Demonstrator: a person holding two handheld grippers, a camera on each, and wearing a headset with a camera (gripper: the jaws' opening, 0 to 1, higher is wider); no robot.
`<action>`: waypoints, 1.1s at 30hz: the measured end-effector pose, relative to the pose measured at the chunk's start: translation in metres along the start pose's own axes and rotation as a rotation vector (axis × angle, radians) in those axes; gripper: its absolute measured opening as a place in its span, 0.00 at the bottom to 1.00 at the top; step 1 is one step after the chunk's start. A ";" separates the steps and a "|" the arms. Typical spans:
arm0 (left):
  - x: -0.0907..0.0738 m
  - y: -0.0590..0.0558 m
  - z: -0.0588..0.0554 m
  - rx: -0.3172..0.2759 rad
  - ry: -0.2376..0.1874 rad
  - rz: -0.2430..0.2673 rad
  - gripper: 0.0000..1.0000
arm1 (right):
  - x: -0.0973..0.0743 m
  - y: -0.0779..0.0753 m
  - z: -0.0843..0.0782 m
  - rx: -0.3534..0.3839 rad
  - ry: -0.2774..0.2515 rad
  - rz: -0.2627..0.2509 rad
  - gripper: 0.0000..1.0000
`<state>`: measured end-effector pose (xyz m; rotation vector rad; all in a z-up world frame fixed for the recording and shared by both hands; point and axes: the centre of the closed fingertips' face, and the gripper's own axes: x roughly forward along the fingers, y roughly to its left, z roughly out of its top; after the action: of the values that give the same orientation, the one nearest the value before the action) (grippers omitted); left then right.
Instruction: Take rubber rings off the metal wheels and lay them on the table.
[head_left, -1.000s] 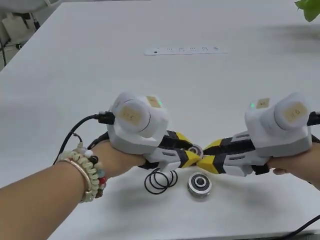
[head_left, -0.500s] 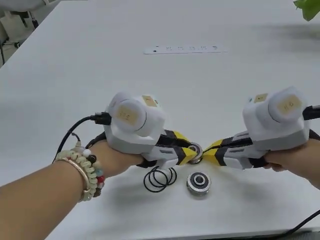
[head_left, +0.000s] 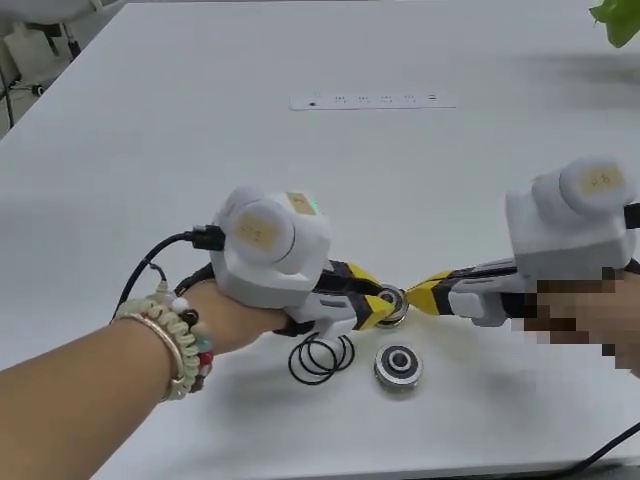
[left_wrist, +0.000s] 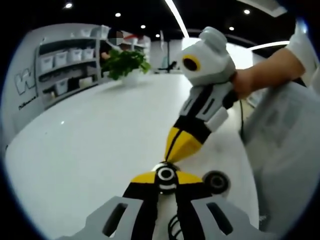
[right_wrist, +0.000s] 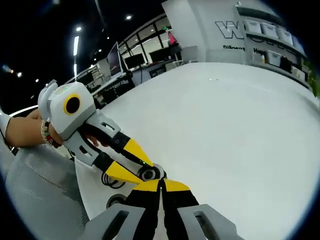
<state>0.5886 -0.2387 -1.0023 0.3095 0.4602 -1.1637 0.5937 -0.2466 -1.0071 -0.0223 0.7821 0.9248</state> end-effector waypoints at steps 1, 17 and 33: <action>0.000 0.001 0.000 0.000 -0.001 0.000 0.13 | 0.000 0.001 0.000 0.003 -0.001 0.001 0.00; 0.002 0.002 0.000 -0.017 -0.015 0.001 0.13 | 0.001 0.010 0.004 0.004 -0.008 0.014 0.00; 0.004 0.003 0.001 -0.018 -0.018 0.001 0.13 | 0.004 0.023 0.018 -0.063 -0.050 0.047 0.00</action>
<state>0.5930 -0.2411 -1.0035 0.2837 0.4546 -1.1598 0.5895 -0.2233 -0.9898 -0.0360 0.7094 0.9910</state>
